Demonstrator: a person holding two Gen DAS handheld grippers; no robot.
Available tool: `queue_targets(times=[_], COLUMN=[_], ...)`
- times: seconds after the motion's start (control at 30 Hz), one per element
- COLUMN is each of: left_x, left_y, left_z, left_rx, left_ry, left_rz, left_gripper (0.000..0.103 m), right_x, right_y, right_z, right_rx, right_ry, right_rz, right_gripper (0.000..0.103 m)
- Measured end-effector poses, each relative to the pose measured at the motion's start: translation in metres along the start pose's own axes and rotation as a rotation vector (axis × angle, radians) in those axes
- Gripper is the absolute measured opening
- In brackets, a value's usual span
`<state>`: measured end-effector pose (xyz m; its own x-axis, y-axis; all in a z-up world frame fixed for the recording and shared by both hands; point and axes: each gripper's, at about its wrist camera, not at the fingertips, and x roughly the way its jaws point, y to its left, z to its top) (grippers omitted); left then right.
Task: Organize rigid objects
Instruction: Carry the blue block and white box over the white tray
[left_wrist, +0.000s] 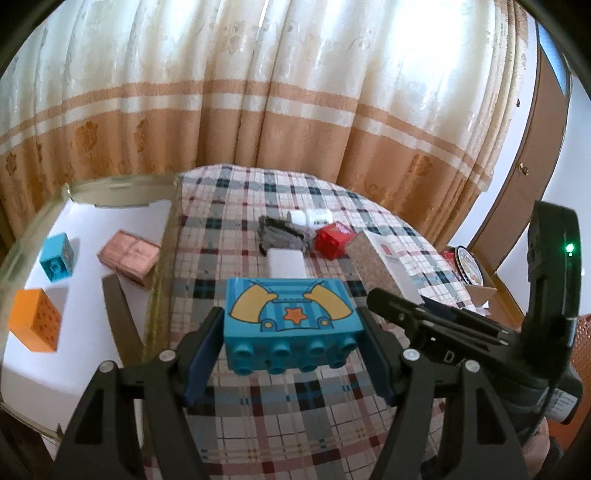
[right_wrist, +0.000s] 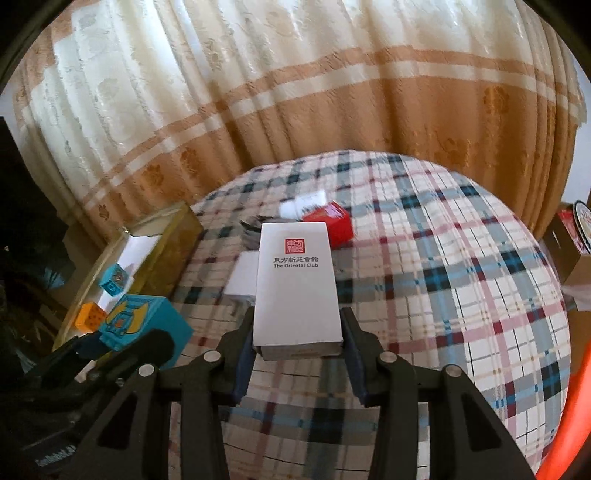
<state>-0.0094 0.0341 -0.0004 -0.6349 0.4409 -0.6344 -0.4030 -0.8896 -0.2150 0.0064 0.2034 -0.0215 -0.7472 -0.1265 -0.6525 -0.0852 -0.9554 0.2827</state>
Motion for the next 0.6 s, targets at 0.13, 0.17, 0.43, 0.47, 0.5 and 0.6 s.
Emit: queue_targets(times=[0.13,0.17,0.43,0.47,0.5,0.6], left_x=[-0.004,-0.004,-0.013,-0.015,-0.018,-0.025], left_y=[0.005,0.006,0.025,0.029,0.034,0.052], left_z=[0.003,0.003,0.013,0.015,0.018,0.028], left_rx=[-0.008,-0.008,-0.035,-0.042,-0.049,-0.067], left_ry=[-0.014,-0.015,-0.046,-0.054,-0.065,-0.092], left_rz=[0.000,0.001,0.024,0.030,0.038,0.072], left_gripper=[0.070,0.070,0.070,0.070,0.070,0.070], right_x=[-0.003,-0.004,-0.007,-0.006,-0.005,-0.001], right_y=[0.006,0.007,0.029,0.033,0.039,0.056], right_z=[0.004,0.004,0.013,0.016,0.020,0.027], right_rx=[0.004,0.007,-0.036,-0.042,-0.050,-0.074], right_ry=[-0.012,-0.014,-0.038,-0.043,-0.049,-0.061], right_rz=[0.008,0.011,0.033,0.038,0.051,0.075], right_gripper=[0.045,0.045,0.046,0.045,0.045,0.046])
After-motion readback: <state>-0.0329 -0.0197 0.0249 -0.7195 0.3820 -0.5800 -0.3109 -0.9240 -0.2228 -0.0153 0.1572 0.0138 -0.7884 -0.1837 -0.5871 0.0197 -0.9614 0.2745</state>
